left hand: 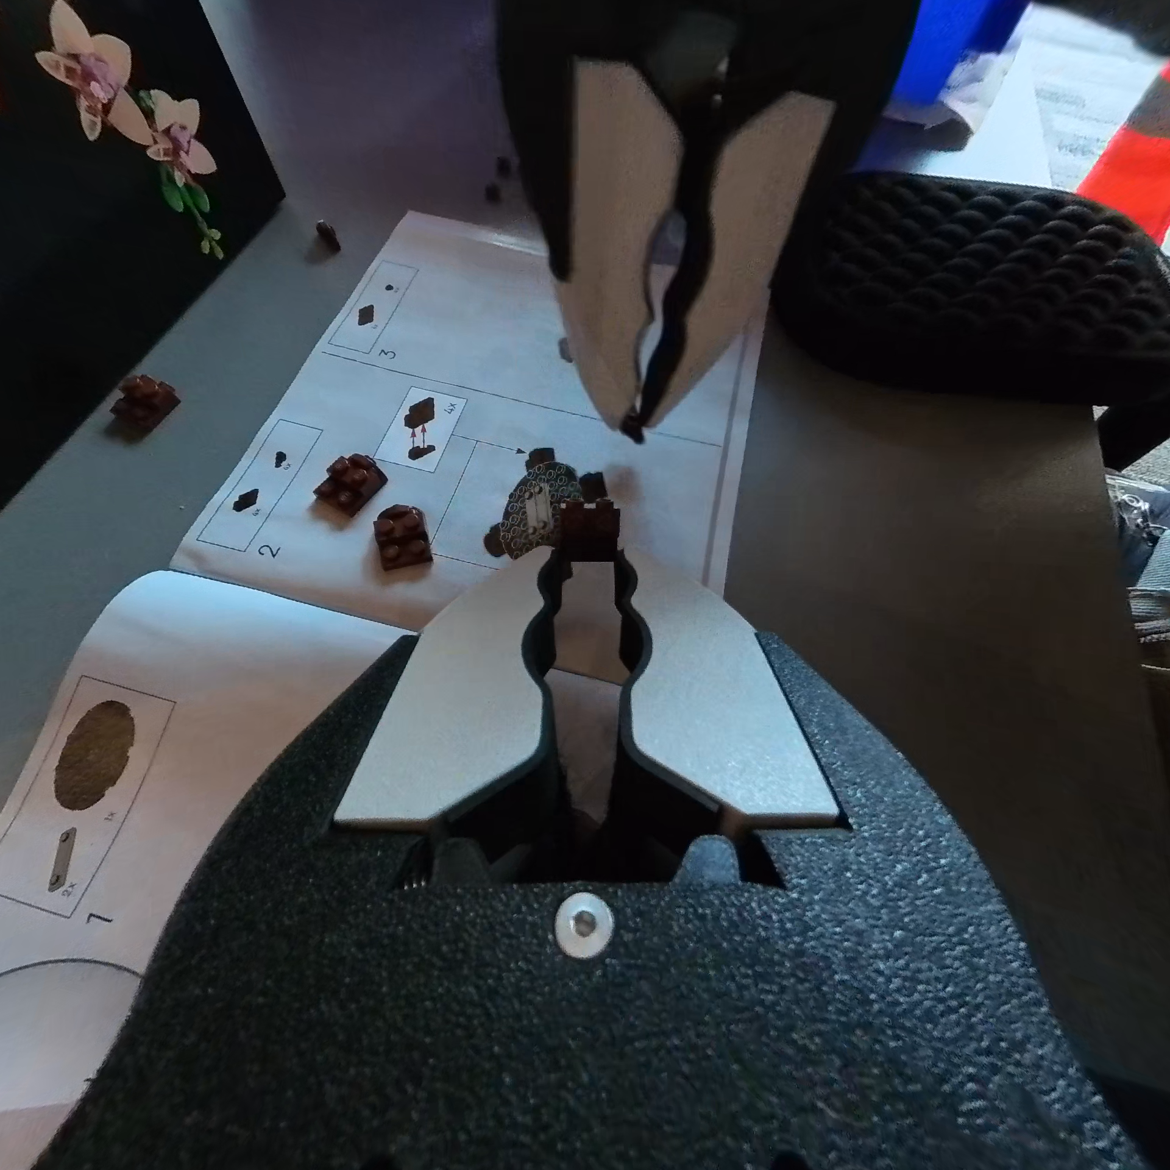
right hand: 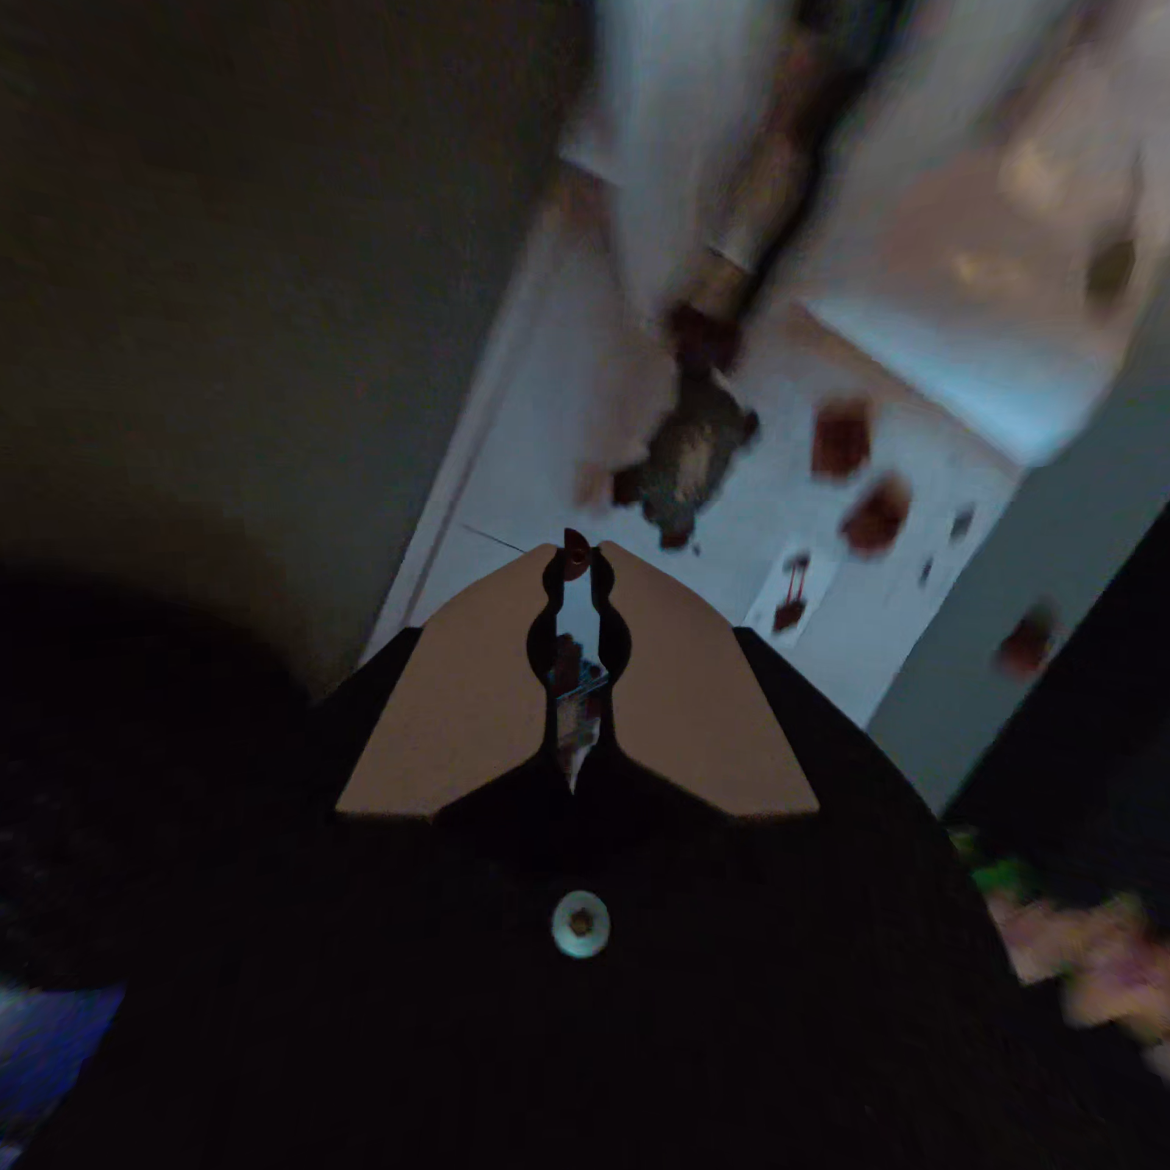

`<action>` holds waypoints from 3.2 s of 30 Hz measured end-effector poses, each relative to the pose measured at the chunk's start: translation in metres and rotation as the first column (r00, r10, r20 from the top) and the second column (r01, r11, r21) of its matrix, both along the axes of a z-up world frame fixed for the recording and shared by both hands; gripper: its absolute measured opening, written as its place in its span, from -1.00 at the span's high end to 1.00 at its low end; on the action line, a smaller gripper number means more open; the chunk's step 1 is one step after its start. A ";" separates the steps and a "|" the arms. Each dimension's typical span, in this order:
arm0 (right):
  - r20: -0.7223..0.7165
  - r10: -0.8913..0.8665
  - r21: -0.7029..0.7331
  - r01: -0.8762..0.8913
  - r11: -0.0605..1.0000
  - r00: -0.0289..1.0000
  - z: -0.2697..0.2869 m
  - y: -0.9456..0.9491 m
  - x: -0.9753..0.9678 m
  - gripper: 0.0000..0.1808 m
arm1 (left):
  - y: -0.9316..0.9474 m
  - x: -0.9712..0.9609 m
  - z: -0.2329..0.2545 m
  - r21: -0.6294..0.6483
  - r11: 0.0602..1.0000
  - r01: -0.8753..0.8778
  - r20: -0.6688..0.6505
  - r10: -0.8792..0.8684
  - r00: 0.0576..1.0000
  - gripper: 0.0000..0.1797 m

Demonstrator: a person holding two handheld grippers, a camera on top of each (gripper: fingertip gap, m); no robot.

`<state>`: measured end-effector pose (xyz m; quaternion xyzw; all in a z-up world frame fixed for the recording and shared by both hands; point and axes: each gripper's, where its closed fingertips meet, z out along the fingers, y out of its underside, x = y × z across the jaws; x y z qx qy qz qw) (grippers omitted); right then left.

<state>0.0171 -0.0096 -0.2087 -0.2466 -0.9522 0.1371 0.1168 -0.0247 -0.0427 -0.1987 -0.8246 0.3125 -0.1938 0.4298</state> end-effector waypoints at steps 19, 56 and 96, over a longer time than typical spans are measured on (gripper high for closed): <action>-0.116 -0.701 -0.417 0.606 0.678 0.704 0.017 -0.006 -0.012 0.94 | -0.001 0.001 -0.003 -0.007 1.000 0.012 -0.018 -0.012 1.000 0.84; -0.076 -0.757 -0.132 0.746 0.652 0.649 -0.005 0.022 -0.022 0.84 | -0.001 0.002 -0.004 -0.003 1.000 0.014 -0.033 -0.014 0.999 0.84; -0.021 -0.232 -0.071 0.230 0.971 0.972 0.012 0.014 -0.020 0.66 | -0.004 0.004 -0.004 -0.003 0.999 0.038 -0.042 -0.038 0.998 0.84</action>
